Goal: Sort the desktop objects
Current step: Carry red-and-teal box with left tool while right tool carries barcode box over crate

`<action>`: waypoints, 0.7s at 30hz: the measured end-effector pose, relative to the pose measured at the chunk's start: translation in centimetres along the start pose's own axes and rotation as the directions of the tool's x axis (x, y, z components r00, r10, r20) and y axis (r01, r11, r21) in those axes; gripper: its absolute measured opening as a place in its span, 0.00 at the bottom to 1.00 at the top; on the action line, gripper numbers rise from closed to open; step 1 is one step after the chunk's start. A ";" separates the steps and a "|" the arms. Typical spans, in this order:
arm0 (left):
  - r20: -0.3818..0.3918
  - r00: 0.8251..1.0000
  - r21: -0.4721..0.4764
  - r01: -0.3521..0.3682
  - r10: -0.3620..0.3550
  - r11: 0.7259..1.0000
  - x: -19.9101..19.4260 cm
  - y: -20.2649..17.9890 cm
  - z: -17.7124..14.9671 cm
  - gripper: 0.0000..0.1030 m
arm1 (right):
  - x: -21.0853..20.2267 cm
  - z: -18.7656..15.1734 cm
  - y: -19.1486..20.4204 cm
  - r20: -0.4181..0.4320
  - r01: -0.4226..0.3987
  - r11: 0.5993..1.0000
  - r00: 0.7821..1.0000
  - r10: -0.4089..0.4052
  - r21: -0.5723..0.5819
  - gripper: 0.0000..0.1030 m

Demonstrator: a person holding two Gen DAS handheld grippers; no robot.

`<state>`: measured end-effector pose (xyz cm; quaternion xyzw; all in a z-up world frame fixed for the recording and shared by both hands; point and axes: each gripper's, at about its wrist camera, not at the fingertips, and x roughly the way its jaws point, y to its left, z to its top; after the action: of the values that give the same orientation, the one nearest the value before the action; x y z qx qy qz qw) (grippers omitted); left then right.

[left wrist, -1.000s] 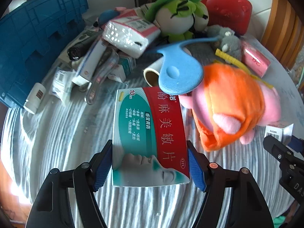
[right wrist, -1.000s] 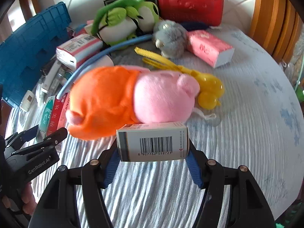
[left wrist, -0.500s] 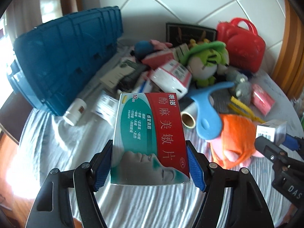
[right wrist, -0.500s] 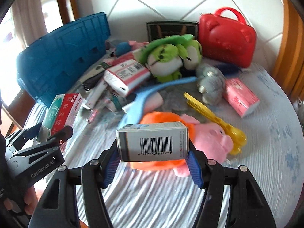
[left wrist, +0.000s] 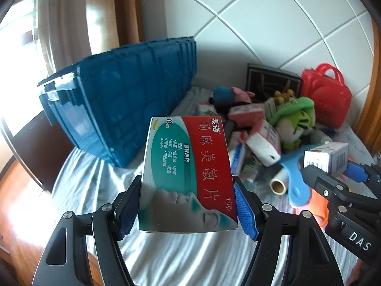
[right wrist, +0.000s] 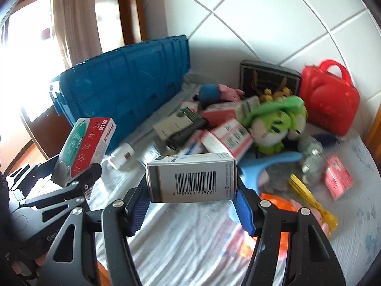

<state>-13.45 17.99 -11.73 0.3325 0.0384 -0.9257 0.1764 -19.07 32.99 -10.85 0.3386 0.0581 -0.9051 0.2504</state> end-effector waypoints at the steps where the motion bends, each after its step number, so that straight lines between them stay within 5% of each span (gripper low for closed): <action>1: 0.011 1.000 -0.003 0.001 -0.001 1.000 -0.1 1.1 0.4 0.69 | 0.1 0.6 1.1 0.011 -0.002 1.000 1.000 0.002 -0.007 0.61; 10: 0.115 0.993 0.037 0.020 -0.024 0.999 -1.0 9.2 5.6 0.69 | 0.4 6.3 8.1 0.103 0.019 1.000 0.995 -0.019 -0.007 0.61; 21: 0.225 0.974 -0.004 0.025 -0.024 1.000 -1.0 11.7 11.0 0.69 | 1.0 13.1 11.0 0.201 0.042 0.998 0.979 -0.032 -0.047 0.61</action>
<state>-15.28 5.27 -2.00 0.2246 0.0254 -0.9593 0.1692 -21.92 19.44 -0.82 0.2383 0.0619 -0.9373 0.2466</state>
